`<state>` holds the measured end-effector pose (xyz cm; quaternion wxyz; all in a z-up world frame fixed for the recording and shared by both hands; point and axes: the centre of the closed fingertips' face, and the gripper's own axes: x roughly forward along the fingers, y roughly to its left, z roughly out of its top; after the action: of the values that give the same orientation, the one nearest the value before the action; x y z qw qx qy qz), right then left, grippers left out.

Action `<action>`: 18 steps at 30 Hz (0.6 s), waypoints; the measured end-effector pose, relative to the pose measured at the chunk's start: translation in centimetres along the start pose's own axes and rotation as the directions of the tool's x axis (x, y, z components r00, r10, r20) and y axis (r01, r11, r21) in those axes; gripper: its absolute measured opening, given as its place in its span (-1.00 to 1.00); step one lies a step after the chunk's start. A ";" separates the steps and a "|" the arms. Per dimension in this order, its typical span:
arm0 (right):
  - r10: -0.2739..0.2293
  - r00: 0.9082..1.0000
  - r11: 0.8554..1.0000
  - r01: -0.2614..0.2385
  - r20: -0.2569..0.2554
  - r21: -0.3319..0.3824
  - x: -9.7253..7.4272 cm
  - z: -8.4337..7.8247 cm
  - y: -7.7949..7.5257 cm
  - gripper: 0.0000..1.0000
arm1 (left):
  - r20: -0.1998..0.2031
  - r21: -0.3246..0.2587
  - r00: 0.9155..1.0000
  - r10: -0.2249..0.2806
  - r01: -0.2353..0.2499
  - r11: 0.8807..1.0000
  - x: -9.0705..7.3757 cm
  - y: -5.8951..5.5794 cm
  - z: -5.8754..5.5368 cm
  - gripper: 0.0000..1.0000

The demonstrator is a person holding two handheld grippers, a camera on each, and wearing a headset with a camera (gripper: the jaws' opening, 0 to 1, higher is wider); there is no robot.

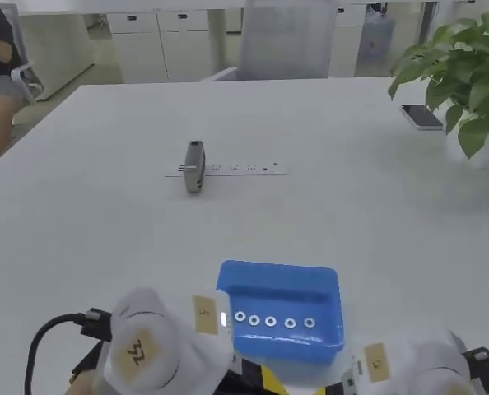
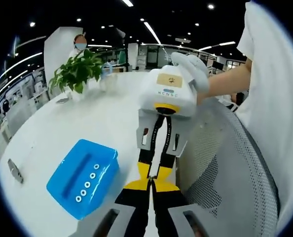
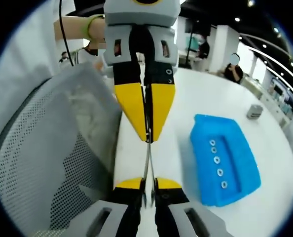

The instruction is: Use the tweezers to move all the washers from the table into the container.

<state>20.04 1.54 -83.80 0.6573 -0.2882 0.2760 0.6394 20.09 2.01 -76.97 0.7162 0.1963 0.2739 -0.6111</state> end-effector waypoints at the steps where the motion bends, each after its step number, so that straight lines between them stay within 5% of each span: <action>1: -0.005 1.000 1.000 0.005 0.003 0.004 0.0 0.0 -0.1 -0.88 | -0.014 -0.005 1.000 0.000 -0.001 1.000 -0.1 0.2 -0.5 -1.00; 8: -0.082 0.991 0.991 0.069 0.108 0.116 -1.0 0.4 -0.4 -0.55 | -0.122 0.016 0.992 -0.005 0.007 1.000 -0.2 0.4 -3.6 -1.00; 13: -0.186 0.971 0.960 0.147 0.148 0.239 -3.7 -0.9 -1.0 -0.17 | -0.191 0.011 0.982 -0.007 0.009 1.000 0.3 0.5 -5.8 -1.00; 18: -0.250 0.955 0.928 0.189 0.159 0.322 -6.4 -2.0 -1.7 -0.07 | -0.255 -0.001 0.967 -0.003 0.003 1.000 0.8 0.8 -7.6 -1.00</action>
<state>21.56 -4.30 -80.47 0.7853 -0.1482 0.2702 0.5369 19.83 6.21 -83.45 0.6741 0.2725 0.3641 -0.5820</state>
